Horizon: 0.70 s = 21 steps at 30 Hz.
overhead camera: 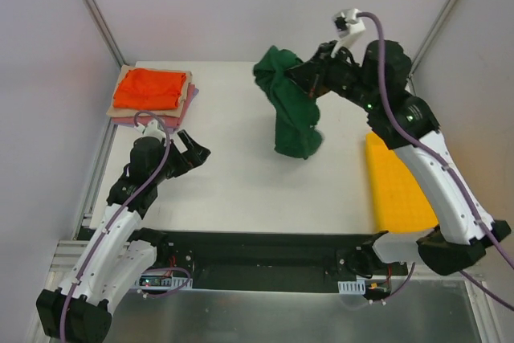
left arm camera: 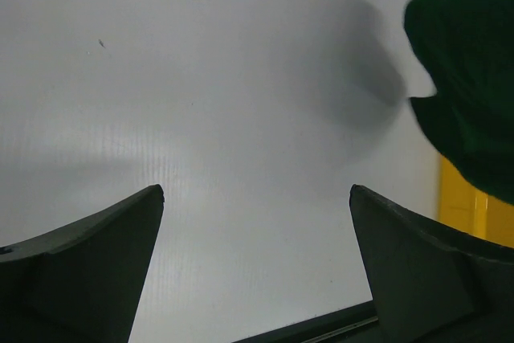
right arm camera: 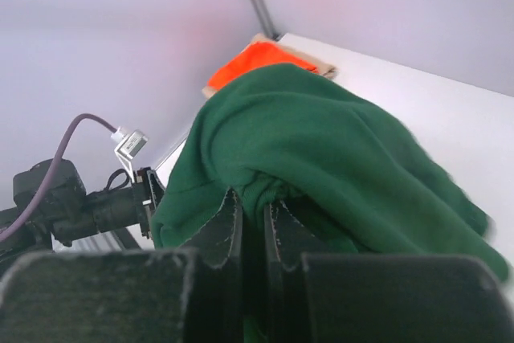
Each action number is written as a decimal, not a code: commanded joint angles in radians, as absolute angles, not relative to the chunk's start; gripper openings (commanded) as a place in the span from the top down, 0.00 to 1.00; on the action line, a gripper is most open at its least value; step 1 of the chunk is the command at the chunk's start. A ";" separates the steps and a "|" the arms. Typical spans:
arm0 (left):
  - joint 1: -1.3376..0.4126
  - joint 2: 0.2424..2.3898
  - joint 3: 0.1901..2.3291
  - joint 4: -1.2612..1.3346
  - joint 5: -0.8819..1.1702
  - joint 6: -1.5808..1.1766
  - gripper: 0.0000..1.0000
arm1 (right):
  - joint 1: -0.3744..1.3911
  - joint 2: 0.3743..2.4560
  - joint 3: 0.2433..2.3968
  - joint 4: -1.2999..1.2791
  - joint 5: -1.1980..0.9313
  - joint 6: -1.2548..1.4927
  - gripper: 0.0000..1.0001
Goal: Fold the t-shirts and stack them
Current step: Move the tshirt to the center of the board
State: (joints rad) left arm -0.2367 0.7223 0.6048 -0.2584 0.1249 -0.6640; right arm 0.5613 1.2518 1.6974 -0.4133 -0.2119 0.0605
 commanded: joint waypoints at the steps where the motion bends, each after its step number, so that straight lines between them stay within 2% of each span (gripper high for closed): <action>1: -0.242 0.657 0.584 -0.244 0.120 -0.696 0.01 | 0.624 1.341 1.815 -0.353 -0.223 0.029 0.99; 5: -0.244 0.608 0.577 -0.316 0.025 -0.712 0.01 | 0.603 1.329 1.670 -0.354 -0.031 0.034 0.98; 7: -0.242 0.595 0.575 -0.327 0.009 -0.710 0.01 | 0.545 1.298 1.529 -0.357 0.072 0.093 0.94; 11: -0.242 0.629 0.581 -0.333 0.006 -0.716 0.01 | 0.352 1.293 1.226 -0.408 0.120 0.207 0.83; 12: -0.242 0.650 0.586 -0.331 0.009 -0.718 0.01 | 0.310 1.308 1.189 -0.429 0.089 0.206 0.70; 13: -0.242 0.679 0.595 -0.331 0.012 -0.716 0.01 | 0.283 1.319 1.154 -0.431 0.037 0.177 0.49; 14: -0.242 0.713 0.603 -0.331 0.015 -0.715 0.01 | 0.276 1.325 1.128 -0.431 0.023 0.160 0.34; 16: -0.242 0.788 0.621 -0.331 0.020 -0.712 0.01 | 0.284 1.315 1.102 -0.414 -0.036 0.118 0.07; 17: -0.242 0.828 0.629 -0.331 0.020 -0.718 0.01 | 0.291 1.298 1.092 -0.402 -0.041 0.107 0.01; 21: -0.242 0.994 0.681 -0.330 0.107 -0.706 0.03 | 0.339 1.227 1.048 -0.416 0.069 0.049 0.04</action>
